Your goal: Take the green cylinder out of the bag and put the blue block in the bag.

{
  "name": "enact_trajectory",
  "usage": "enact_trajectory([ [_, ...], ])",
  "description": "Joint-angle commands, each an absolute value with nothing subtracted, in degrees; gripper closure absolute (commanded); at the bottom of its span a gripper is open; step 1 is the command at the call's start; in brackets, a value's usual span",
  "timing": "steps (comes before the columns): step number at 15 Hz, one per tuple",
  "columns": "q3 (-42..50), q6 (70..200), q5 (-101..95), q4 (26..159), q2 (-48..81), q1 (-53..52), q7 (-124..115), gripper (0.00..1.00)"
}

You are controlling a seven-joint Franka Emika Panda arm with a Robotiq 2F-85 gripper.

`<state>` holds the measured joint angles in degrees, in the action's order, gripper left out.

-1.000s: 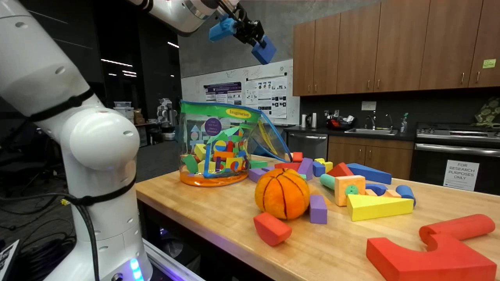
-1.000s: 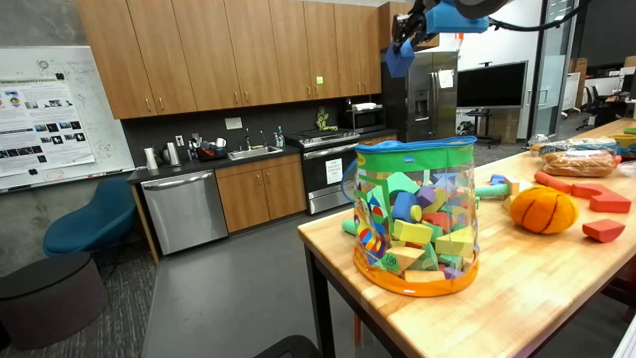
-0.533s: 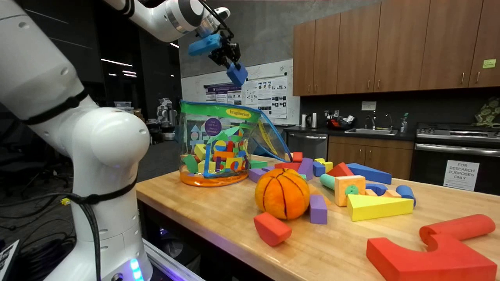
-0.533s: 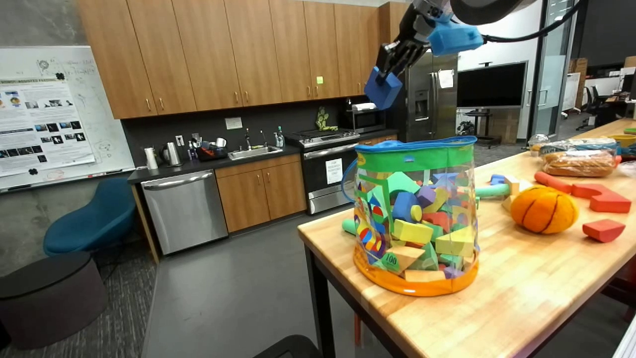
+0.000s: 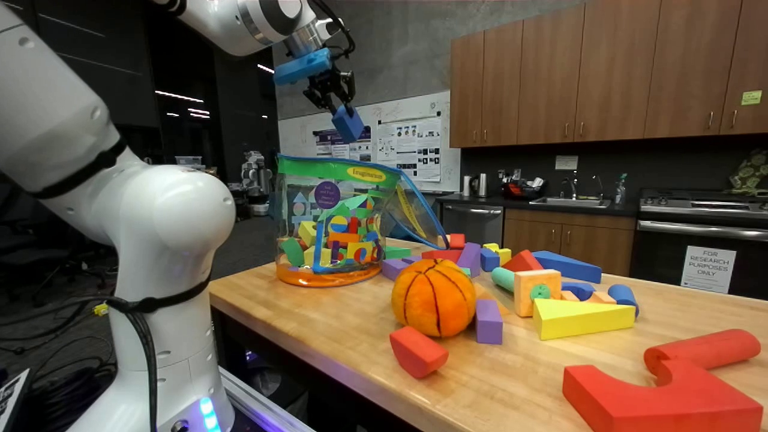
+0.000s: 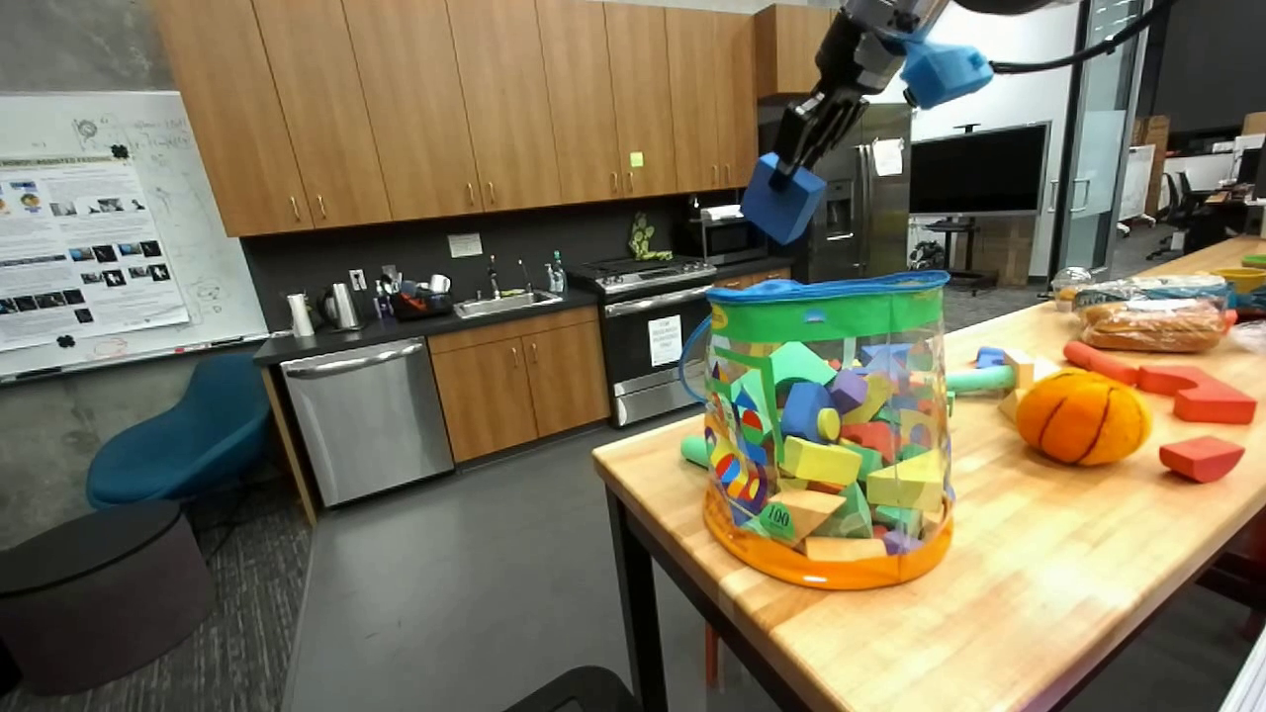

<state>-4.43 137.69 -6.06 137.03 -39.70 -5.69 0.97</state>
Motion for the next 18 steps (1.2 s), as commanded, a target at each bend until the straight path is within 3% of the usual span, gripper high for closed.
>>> enact_trajectory([
  [1,-3.11,131.44,-5.06,137.52,-41.74,-6.08,3.77,0.84],
  [6,-2.49,125.49,-5.91,136.85,-41.73,-5.2,4.54,0.84],
  [7,-2.5,125.73,-6.17,136.74,-41.6,-4.78,4.11,0.34],
  [8,-2.97,126.89,-5.7,137.05,-41.04,-5.08,3.28,0.58],
  [12,-2.79,126.82,-5.72,137.05,-41.04,-4.77,3.29,0.35],
  [18,-2.79,126.8,-5.73,137.05,-41.04,-4.77,3.3,0.34],
])
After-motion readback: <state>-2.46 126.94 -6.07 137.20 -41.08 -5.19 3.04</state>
